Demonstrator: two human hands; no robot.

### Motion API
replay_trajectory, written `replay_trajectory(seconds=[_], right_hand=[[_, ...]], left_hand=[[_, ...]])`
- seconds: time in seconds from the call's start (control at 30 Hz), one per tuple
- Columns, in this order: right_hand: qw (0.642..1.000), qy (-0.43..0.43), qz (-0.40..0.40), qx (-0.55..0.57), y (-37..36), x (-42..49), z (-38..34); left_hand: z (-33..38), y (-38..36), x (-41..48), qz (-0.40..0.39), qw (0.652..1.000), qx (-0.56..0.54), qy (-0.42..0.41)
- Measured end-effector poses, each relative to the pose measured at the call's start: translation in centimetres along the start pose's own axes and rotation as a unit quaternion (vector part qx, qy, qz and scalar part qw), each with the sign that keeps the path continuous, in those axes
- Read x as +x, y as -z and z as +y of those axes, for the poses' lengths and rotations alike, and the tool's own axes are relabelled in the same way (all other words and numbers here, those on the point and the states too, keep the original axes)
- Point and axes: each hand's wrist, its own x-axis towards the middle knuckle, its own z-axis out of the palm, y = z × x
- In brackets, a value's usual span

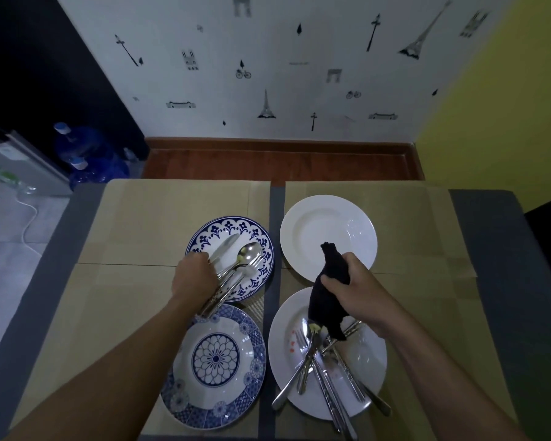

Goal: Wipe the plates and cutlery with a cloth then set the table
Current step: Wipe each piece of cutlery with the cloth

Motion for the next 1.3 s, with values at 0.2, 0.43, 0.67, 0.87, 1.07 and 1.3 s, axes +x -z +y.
replay_trajectory(seconds=[0.2, 0.43, 0.67, 0.87, 1.07, 1.3], right_hand=[[0.987, 0.093, 0.086, -0.101, 0.9, -0.9, 0.6], [0.976, 0.116, 0.154, -0.103, 2.3, -2.3, 2.1], [0.982, 0.121, 0.136, -0.057, 3.2, -3.3, 3.9], [0.988, 0.112, 0.106, -0.03, 3.6, -3.5, 5.2], [0.99, 0.11, 0.088, -0.017, 4.1, -3.8, 5.8], [0.992, 0.097, 0.082, 0.027, 4.4, -3.9, 6.1]], left_hand=[[2.6, 0.1, -1.9, 0.024, 0.997, -0.072, -0.034], [8.0, -1.0, -7.0, -0.04, 0.985, -0.141, -0.095], [10.4, -4.9, -12.2, -0.229, 0.966, -0.075, -0.093], [10.5, -7.1, -15.6, -0.236, 0.968, -0.054, -0.062], [10.7, -7.0, -16.6, -0.207, 0.975, -0.046, -0.063], [10.3, -6.2, -16.7, -0.211, 0.971, -0.083, -0.071]])
